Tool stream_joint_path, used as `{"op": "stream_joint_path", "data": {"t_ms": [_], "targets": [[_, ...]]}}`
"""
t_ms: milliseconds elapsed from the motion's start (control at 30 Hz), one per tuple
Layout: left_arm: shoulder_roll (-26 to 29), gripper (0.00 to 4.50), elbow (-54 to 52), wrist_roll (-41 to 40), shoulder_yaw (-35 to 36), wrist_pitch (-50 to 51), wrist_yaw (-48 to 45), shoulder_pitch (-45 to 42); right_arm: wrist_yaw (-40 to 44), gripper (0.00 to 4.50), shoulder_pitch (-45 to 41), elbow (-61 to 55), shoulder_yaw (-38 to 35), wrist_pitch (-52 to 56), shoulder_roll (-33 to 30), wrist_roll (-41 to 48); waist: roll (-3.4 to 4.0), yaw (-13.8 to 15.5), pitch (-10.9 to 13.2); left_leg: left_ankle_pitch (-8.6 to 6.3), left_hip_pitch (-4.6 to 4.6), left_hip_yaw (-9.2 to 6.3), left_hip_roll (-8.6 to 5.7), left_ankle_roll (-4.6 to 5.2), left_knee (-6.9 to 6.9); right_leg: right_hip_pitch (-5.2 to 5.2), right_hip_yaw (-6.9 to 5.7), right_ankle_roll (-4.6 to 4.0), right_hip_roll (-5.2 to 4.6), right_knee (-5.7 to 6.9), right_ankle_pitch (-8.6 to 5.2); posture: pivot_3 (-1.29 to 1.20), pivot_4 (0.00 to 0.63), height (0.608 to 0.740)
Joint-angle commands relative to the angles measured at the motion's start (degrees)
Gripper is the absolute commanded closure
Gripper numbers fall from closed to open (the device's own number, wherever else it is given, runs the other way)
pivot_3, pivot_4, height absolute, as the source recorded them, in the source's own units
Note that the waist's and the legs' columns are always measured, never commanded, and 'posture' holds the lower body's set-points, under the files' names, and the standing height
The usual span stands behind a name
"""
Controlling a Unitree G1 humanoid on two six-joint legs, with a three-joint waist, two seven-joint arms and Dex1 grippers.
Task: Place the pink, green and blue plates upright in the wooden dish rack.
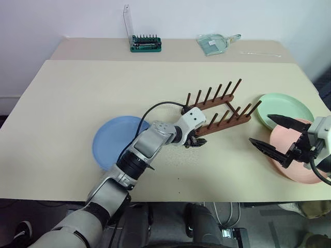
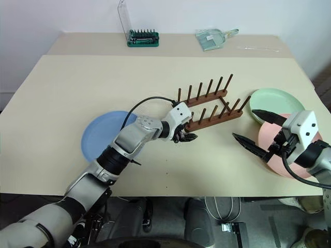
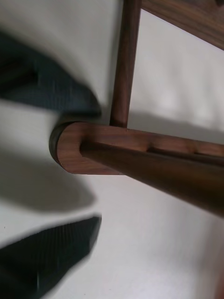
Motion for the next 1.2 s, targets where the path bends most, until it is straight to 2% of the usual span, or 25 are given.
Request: {"op": "stream_joint_path", "data": {"t_ms": [33, 67, 233, 433, 533, 667, 900, 1200], "targets": [[-0.34, 3.36, -1.06, 0.63, -0.43, 0.25, -0.13, -0.07, -0.46, 0.0, -0.32, -1.78, -1.24, -1.17, -0.19, 0.3, 0.0, 0.01, 0.0, 0.0, 0.0, 0.0, 0.0, 0.0, 0.0, 0.0, 0.0, 0.0, 0.0, 0.0, 0.0, 0.0, 0.15, 0.724], [-0.21, 3.72, -0.98, 0.78, -0.58, 0.08, -0.36, -0.26, -0.51, 0.0, -0.44, -1.7, -1.19, -1.2, -0.22, 0.29, 0.0, 0.02, -0.04, 0.0, 0.0, 0.0, 0.0, 0.0, 0.0, 0.0, 0.0, 0.0, 0.0, 0.0, 0.0, 0.0, 0.15, 0.724], [1.08, 3.71, -0.23, 2.17, -0.93, -3.73, -1.79, -0.96, -0.7, 0.0, -1.25, -1.59, -0.98, -1.09, -0.43, 0.68, 0.04, -0.09, -0.07, 0.0, 0.08, -0.01, 0.0, 0.0, 0.0, 0.07, 0.0, -0.01, 0.0, -0.01, 0.0, 0.0, 0.15, 0.724], [5.16, 3.71, 2.07, -1.47, 0.8, -11.24, -14.74, -2.93, -0.74, 0.0, -2.11, -1.2, -0.64, -0.88, -0.31, 0.99, 0.04, -0.08, -0.07, 0.0, 0.08, 0.01, 0.0, 0.0, 0.0, 0.07, 0.0, -0.01, 0.0, 0.0, 0.0, 0.0, 0.15, 0.724], [9.45, 3.71, 5.83, 1.05, -0.35, -24.52, -20.89, -3.42, -0.76, 0.0, -2.92, -1.0, -0.04, -0.78, -0.34, 0.96, 0.04, -0.08, -0.07, 0.0, 0.07, 0.01, 0.0, 0.0, -0.01, 0.06, 0.0, -0.01, 0.0, -0.02, 0.0, 0.0, 0.15, 0.724], [11.69, 3.71, 13.7, 4.23, -0.35, -35.83, -23.95, -5.39, -0.62, 0.0, -3.48, -0.9, 0.03, -0.51, -0.57, 1.12, 0.04, 0.0, -0.07, 0.0, 0.06, 0.02, 0.0, 0.0, 0.0, 0.05, 0.0, -0.01, 0.0, -0.02, 0.0, 0.0, 0.15, 0.724], [9.76, 3.71, 23.22, 7.15, 0.56, -46.15, -25.65, -7.85, -0.63, 0.0, -3.62, -1.16, 0.08, -0.15, -0.71, 0.99, 0.04, 0.15, -0.07, -0.02, 0.0, 0.01, 0.0, 0.03, 0.0, 0.05, -0.02, 0.0, 0.0, -0.07, 0.0, 0.0, 0.15, 0.724], [7.57, 3.71, 28.99, 7.69, 2.41, -45.67, -25.92, -10.28, -0.8, 0.0, -3.85, -1.44, 0.26, 0.16, -0.84, 0.73, 0.04, -0.1, -0.06, -0.02, 0.01, 0.0, 0.0, 0.03, 0.0, 0.04, -0.03, 0.0, 0.0, -0.05, 0.0, 0.0, 0.15, 0.724]]}}
